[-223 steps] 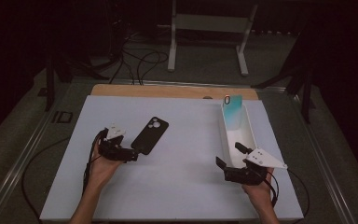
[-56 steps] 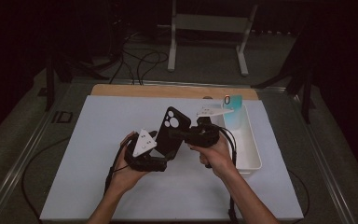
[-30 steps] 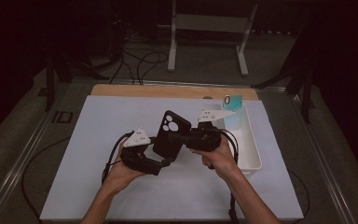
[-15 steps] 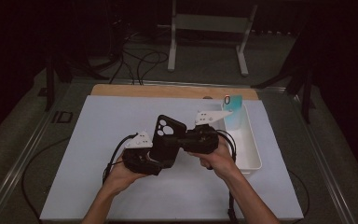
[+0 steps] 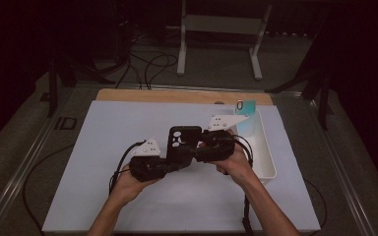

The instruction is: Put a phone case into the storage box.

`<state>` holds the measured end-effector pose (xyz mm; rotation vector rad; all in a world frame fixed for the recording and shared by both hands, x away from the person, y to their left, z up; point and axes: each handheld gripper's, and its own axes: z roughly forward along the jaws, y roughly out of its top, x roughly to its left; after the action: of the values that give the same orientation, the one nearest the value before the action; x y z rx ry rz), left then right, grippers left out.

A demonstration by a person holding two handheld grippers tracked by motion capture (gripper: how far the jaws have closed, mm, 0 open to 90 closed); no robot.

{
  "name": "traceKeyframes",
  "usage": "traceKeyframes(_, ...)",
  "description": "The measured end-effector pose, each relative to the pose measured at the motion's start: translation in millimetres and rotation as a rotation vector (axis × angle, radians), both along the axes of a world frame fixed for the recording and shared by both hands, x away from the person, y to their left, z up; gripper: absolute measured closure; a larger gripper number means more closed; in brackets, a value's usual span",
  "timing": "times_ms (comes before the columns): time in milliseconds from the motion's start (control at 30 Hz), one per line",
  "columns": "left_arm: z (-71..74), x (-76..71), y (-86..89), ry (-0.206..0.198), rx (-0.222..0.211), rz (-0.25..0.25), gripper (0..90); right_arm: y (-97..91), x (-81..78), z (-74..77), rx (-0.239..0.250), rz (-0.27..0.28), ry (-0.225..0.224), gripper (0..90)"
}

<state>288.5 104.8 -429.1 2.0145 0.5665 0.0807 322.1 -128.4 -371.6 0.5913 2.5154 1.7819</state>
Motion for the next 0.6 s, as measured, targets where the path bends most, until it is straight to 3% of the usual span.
traceKeyframes(133, 0.6, -0.4, 0.8, -0.019, 0.003, 0.021, 85.3, 2.9, 1.6, -2.6, -0.005, -0.018, 0.021, 38.2)
traceKeyframes(233, 1.8, -1.6, 0.8, -0.034, 0.000, 0.031, 85.7, 6.5, 1.0, -4.0, -0.058, -0.057, 0.003, 29.4)
traceKeyframes(600, 6.2, -2.0, 8.9, -0.068, -0.017, 0.098, 85.8, 3.1, 1.9, -6.2, -0.066, -0.115, 0.010, 24.8)
